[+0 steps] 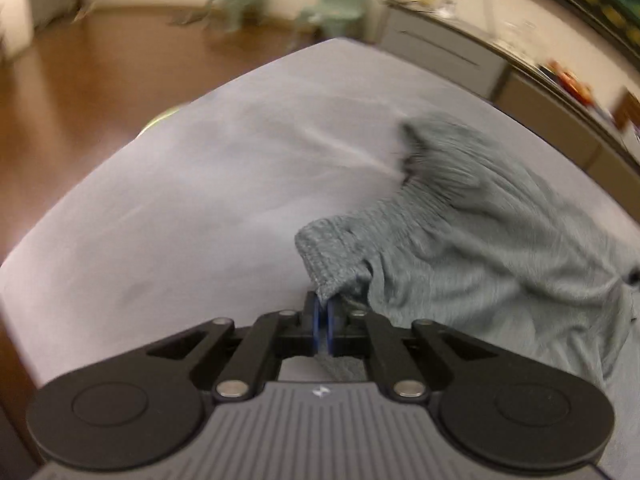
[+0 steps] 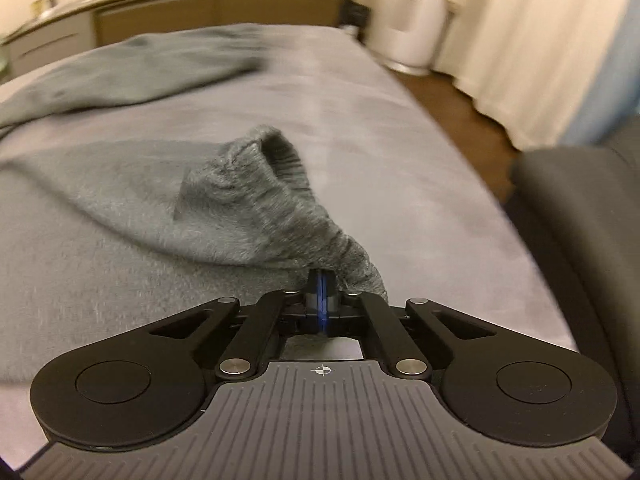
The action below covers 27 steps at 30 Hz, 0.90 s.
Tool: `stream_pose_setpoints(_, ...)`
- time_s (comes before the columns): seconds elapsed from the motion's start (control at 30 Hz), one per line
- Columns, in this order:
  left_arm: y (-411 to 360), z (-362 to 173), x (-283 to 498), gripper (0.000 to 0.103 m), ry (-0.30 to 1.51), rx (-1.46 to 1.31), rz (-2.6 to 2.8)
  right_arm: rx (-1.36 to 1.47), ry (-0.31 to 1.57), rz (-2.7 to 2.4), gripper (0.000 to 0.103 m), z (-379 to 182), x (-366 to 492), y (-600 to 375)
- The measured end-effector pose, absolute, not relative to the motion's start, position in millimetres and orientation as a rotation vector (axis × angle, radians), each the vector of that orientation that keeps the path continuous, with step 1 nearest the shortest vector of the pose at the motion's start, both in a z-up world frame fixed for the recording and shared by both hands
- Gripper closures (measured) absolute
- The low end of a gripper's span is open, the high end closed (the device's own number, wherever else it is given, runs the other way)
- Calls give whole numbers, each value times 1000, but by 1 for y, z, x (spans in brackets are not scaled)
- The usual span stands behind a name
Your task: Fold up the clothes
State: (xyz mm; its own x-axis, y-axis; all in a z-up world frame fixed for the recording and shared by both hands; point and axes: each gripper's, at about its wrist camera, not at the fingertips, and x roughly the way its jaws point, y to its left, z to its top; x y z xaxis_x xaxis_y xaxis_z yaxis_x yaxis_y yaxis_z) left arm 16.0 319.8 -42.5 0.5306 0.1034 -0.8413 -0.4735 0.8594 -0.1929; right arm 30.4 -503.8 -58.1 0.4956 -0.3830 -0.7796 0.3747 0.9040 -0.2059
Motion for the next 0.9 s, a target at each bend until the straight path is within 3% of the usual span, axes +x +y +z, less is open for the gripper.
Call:
stream_pose_setpoints(0.17,330,-19,2,97,975,-401,387,-53,980,-498,103,-48,36,-518)
stream_pose_setpoints(0.23,324,-6,4,85,975,-365,346,-64,958,-496,103,-40,37,-510)
stream_pose_setpoints(0.37,306,23,-2,80,931,-258,241,-95,950,-454,103,-31,32,-501)
stream_pose_setpoints(0.5,285,44,9,47,834,-164,181,-146,997,-487,103,-34,17,-515)
stream_pose_setpoints(0.57,275,43,31,44,827,-153,164,-130,988,-513,97,-31,13,-521)
stream_pose_setpoints(0.67,253,29,67,44,846,-189,102,-60,903,-409,64,-11,16,-500)
stream_pose_setpoints(0.7,241,22,80,44,861,-196,68,-45,888,-346,48,-9,23,-489)
stream_pose_setpoints(0.8,200,-5,111,45,912,-157,30,-42,902,-229,46,-19,55,-460)
stream_pose_setpoints(0.9,168,-31,131,46,951,-79,33,-61,935,-244,50,-41,96,-455)
